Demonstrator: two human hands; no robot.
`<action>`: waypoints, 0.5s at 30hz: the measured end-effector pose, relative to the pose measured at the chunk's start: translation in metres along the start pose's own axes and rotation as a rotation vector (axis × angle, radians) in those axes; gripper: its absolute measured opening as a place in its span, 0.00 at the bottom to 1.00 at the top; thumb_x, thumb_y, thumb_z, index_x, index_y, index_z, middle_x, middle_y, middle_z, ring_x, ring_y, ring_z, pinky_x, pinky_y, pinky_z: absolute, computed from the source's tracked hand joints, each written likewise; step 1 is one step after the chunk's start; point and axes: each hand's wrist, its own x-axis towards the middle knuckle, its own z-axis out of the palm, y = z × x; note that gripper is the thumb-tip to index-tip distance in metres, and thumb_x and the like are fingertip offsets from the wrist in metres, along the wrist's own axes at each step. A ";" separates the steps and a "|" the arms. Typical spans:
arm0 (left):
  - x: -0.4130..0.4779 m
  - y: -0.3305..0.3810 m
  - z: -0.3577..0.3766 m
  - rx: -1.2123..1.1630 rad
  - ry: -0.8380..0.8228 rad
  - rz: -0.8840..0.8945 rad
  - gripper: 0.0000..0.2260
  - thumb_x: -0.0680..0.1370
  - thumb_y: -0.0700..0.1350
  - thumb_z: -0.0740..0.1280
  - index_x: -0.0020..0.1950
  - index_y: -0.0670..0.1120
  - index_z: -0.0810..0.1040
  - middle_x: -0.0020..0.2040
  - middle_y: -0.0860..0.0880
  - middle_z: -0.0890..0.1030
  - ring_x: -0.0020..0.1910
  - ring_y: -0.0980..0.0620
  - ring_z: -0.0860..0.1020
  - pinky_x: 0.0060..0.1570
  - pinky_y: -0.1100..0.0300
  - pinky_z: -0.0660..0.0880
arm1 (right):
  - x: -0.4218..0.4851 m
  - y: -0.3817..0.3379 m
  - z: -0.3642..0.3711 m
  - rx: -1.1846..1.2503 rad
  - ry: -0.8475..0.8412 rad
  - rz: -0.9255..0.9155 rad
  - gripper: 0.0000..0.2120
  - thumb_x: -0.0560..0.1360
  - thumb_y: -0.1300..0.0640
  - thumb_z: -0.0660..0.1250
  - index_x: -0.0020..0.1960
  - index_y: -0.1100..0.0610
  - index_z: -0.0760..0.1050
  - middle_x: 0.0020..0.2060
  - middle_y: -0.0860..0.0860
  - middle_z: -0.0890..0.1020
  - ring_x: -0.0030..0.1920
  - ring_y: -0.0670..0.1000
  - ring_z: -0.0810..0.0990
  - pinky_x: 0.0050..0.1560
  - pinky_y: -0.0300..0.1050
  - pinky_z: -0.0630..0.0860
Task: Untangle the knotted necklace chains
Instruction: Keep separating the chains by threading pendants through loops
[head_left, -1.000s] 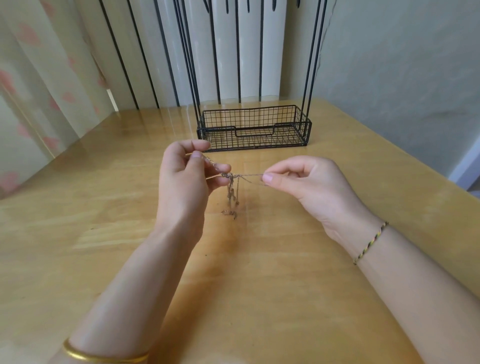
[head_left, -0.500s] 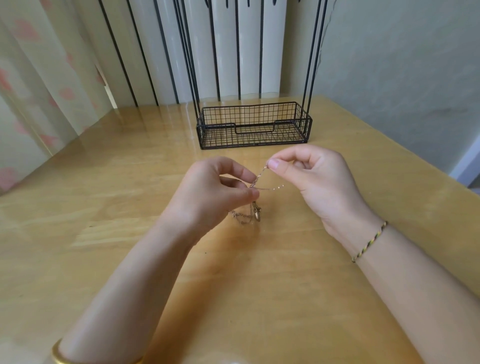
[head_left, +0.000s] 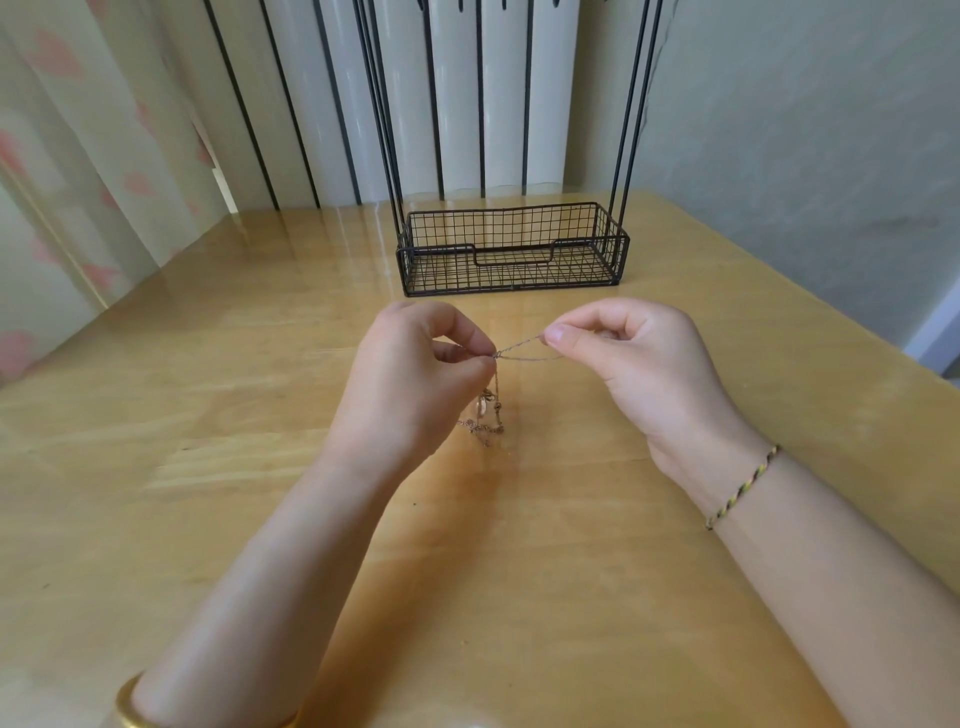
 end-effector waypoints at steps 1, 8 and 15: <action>-0.001 0.001 0.000 0.001 -0.003 0.004 0.02 0.73 0.35 0.70 0.41 0.41 0.80 0.46 0.45 0.79 0.24 0.66 0.73 0.22 0.74 0.63 | 0.000 0.000 0.000 -0.011 -0.010 0.023 0.03 0.72 0.58 0.71 0.40 0.53 0.82 0.38 0.47 0.82 0.37 0.41 0.75 0.37 0.26 0.70; -0.003 0.002 0.000 0.023 -0.026 0.033 0.03 0.73 0.38 0.71 0.40 0.45 0.81 0.39 0.49 0.79 0.26 0.65 0.72 0.25 0.75 0.63 | -0.001 0.000 0.001 -0.364 0.101 -0.075 0.09 0.71 0.55 0.69 0.40 0.40 0.77 0.46 0.38 0.74 0.57 0.51 0.73 0.59 0.52 0.71; -0.003 0.003 0.000 -0.011 -0.018 0.036 0.04 0.73 0.38 0.71 0.39 0.45 0.80 0.34 0.50 0.82 0.31 0.58 0.78 0.30 0.72 0.69 | -0.008 -0.010 0.008 -0.252 -0.047 -0.146 0.08 0.69 0.59 0.72 0.37 0.47 0.81 0.39 0.42 0.78 0.49 0.46 0.76 0.50 0.38 0.72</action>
